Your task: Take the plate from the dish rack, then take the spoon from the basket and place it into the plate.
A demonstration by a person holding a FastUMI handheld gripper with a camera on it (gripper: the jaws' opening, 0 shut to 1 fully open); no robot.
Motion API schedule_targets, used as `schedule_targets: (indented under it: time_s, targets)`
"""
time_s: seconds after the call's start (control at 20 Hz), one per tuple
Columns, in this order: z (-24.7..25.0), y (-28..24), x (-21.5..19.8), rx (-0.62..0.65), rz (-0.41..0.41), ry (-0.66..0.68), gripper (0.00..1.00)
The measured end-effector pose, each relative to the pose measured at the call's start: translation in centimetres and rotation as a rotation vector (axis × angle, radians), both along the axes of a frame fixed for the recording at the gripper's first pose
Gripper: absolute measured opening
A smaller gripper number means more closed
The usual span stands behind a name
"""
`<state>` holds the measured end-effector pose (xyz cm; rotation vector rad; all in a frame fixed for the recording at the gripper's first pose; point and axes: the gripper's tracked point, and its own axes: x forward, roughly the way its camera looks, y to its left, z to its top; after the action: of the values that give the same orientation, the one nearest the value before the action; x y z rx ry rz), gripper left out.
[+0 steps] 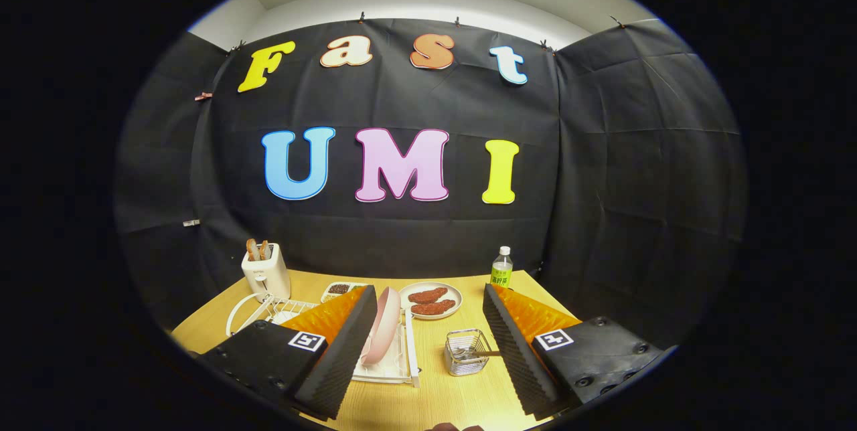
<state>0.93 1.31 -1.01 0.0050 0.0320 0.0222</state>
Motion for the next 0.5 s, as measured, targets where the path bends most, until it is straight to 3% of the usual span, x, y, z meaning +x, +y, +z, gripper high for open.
schedule_targets:
  time_s: [0.5]
  targets:
    - [-1.1, 1.0, 0.8, -0.006, 0.023, 0.048, 0.98]
